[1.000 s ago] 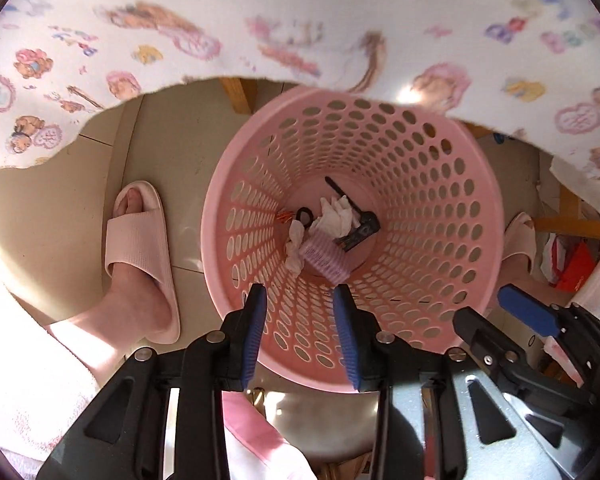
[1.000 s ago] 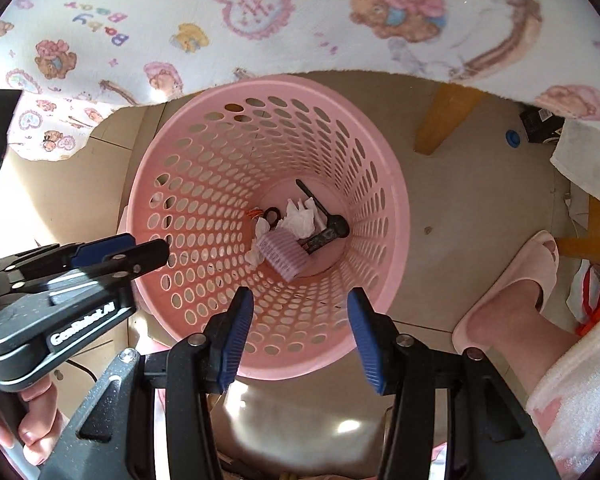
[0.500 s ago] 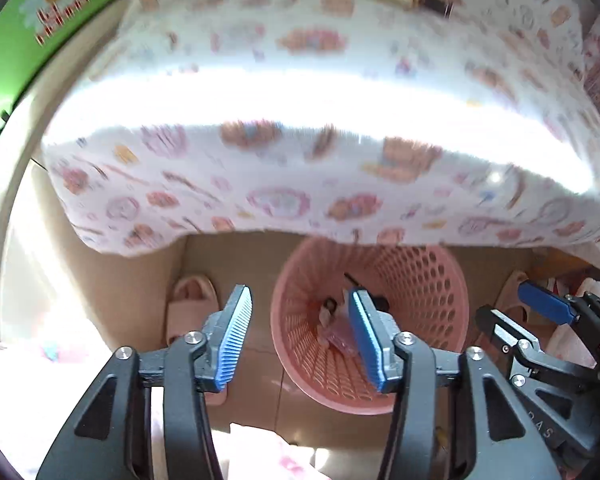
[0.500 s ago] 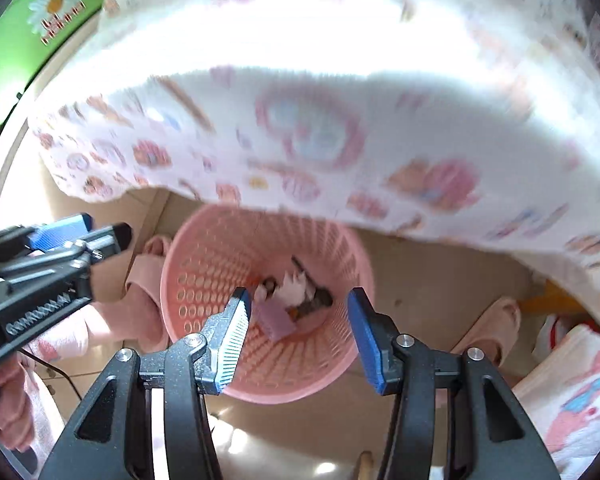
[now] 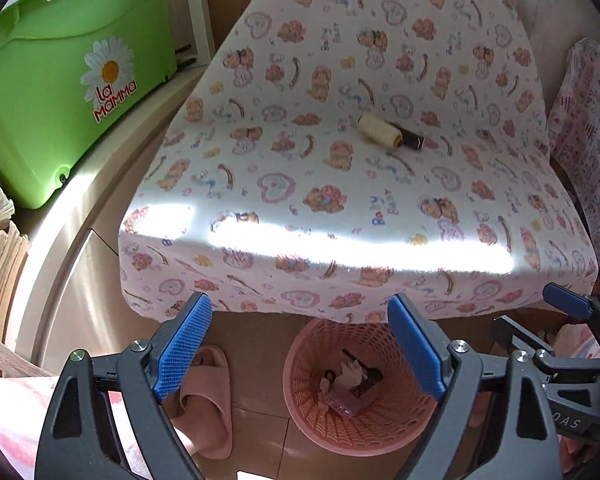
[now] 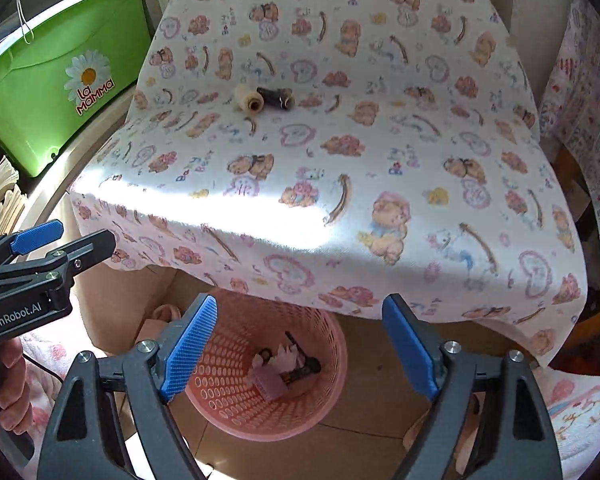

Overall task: Collect trash
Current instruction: 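Raise both open tools back over the remaining items on the chair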

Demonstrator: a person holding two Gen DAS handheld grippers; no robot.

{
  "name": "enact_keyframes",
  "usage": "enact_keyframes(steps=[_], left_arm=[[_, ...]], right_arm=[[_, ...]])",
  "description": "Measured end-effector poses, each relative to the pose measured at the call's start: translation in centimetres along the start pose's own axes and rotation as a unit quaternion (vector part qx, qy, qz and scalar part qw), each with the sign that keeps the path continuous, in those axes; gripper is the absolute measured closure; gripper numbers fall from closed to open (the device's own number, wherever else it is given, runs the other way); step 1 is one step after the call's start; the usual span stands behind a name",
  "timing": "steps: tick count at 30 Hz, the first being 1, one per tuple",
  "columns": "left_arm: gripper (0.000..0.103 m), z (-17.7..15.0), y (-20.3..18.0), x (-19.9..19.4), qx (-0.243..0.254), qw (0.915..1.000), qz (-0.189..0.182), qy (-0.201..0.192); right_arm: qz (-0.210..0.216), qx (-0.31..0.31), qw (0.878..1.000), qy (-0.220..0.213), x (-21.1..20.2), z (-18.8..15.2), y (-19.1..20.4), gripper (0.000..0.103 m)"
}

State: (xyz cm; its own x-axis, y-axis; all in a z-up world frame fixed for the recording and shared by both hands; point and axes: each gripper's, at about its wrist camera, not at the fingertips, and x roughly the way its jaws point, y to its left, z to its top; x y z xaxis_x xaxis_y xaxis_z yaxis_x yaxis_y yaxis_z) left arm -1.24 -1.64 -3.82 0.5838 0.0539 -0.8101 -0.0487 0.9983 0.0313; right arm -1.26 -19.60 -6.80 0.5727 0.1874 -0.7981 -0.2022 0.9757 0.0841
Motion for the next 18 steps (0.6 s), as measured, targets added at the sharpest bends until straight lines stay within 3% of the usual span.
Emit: enact_keyframes(steps=[7,18], left_arm=[[0.003,0.2,-0.1,-0.8,-0.005,0.9994,0.003,-0.035],[0.003,0.1,-0.1,-0.9,-0.015,0.9985,0.007,-0.052]], right_arm=[[-0.015,-0.012,0.999,-0.038,-1.2,0.6,0.0,0.016],[-0.022,-0.006,0.998,-0.052,-1.5,1.1,-0.5,0.016]])
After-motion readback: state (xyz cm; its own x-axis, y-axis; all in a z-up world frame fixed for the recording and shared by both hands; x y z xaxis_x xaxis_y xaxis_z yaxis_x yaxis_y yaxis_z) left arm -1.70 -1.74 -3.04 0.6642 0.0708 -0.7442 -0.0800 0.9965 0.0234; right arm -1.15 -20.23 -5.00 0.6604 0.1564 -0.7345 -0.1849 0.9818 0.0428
